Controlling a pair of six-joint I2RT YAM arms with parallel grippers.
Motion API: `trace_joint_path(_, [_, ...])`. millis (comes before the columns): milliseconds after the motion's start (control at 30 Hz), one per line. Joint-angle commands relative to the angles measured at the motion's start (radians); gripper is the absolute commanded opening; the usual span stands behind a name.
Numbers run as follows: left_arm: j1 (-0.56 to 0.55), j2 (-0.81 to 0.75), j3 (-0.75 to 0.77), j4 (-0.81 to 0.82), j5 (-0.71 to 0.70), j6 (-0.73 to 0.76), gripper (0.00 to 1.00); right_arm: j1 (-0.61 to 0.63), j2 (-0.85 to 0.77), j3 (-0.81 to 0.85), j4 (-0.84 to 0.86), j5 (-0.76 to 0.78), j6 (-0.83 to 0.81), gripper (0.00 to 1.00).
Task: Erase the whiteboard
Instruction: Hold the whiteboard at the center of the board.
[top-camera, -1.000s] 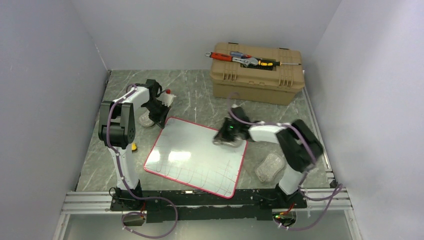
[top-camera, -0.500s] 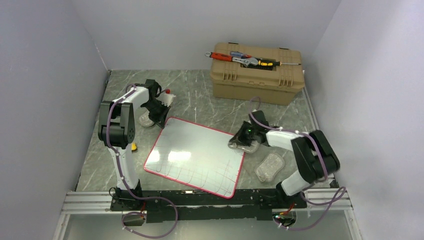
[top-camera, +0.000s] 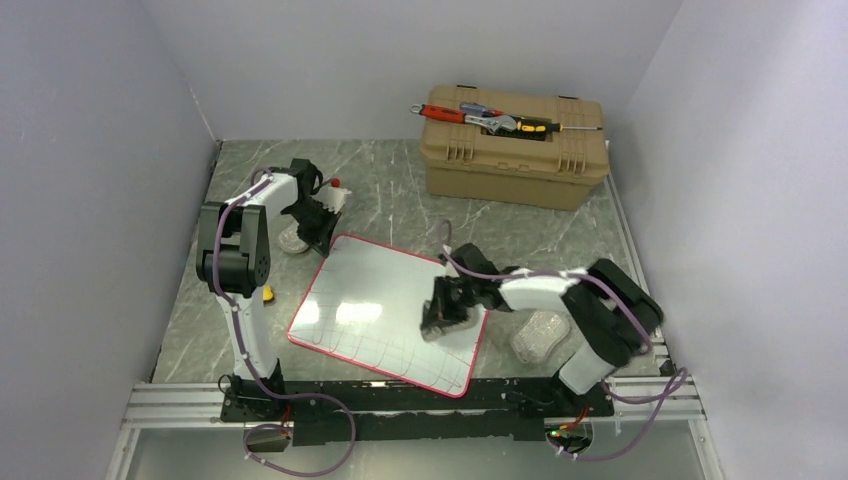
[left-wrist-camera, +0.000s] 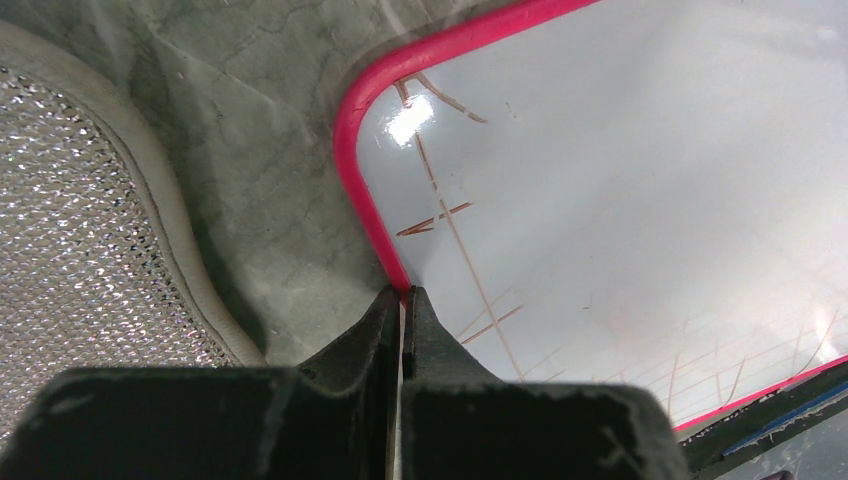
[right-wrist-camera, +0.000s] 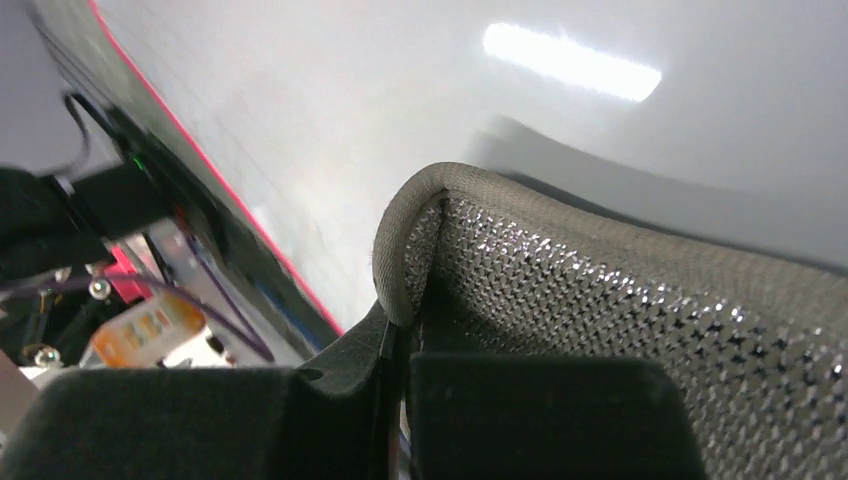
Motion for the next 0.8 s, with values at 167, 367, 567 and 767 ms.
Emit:
trace_joint_path(167, [-0.006,0.06,-0.033,-0.014,-0.028,0.002,0.1,-0.007,-0.46,-0.159,-0.528,0.175,0.004,0.0])
trace_joint_path(367, [0.037,-0.045,0.004,-0.136,0.053,0.029,0.56,-0.03,-0.407,-0.148,-0.619,0.31,0.023,0.0])
trace_joint_path(567, [0.046,-0.122,-0.144,-0.123,0.029,0.082,0.62,-0.059,-0.356,-0.116,-0.682,0.44,0.033,0.0])
trace_joint_path(767, [0.045,-0.069,-0.214,-0.058,0.023,0.052,0.52,-0.125,-0.275,-0.141,-0.562,0.456,0.041,0.0])
